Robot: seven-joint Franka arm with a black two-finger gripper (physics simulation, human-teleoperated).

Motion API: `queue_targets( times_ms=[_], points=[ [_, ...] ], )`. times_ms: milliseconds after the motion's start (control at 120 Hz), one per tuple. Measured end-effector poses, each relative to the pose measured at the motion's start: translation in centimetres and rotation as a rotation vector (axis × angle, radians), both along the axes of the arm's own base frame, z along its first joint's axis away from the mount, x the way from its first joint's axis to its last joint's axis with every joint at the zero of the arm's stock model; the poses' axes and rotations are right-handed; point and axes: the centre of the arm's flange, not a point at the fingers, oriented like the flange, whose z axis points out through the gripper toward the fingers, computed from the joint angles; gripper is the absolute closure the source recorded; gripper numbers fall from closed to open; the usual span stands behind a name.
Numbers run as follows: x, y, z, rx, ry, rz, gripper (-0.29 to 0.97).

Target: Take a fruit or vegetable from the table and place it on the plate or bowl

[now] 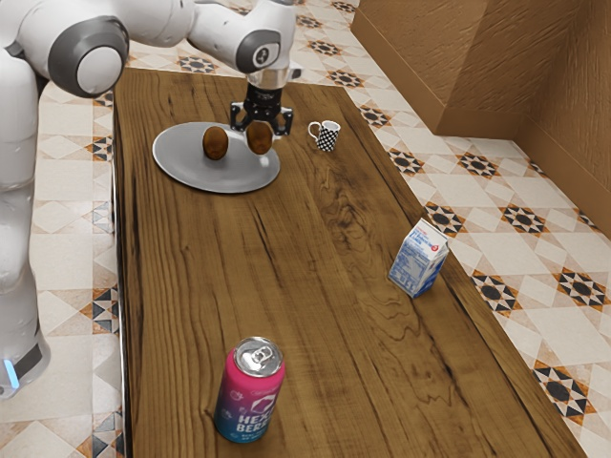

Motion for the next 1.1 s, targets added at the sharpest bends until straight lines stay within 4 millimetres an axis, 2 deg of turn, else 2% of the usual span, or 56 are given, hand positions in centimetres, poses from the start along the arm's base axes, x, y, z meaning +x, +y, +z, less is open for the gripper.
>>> queue_targets(
  times_ms=[158,367,417,475,517,550,617,692,733,775,817,858,917,958,1000,1100],
  points=[
    [0.3,-0.4,-0.1,-0.014,-0.005,-0.008,0.23],
    [0.1,-0.2,0.0,-0.022,-0.012,-0.008,0.10],
    [0.0,-0.4,0.5,-0.024,-0.019,-0.013,0.07],
    [-0.4,-0.7,2.3,-0.026,-0.052,-0.022,0.05],
    [-1.0,-1.0,4.5,-0.030,-0.090,-0.032,0.03],
    [-1.5,-1.4,7.1,-0.029,-0.132,-0.043,0.03],
    [-3.3,-1.9,14.5,-0.017,-0.241,-0.067,0.02],
    [-7.7,-1.4,24.1,0.007,-0.372,-0.070,0.01],
    [-10.1,-1.9,27.6,0.002,-0.412,-0.089,0.01],
    [-11.9,-3.5,30.0,-0.009,-0.432,-0.145,0.01],
    [-12.2,-5.9,32.0,-0.003,-0.438,-0.256,0.00],
    [-10.4,-9.4,32.7,0.046,-0.389,-0.434,0.00],
    [-7.5,-15.7,33.1,0.192,-0.262,-0.717,0.00],
    [-6.3,-18.8,32.8,0.261,-0.184,-0.888,0.00],
    [-5.8,-20.4,32.5,0.303,-0.124,-1.023,0.00],
    [-4.7,-22.0,31.4,0.344,-0.015,-1.262,0.00]
  ],
)
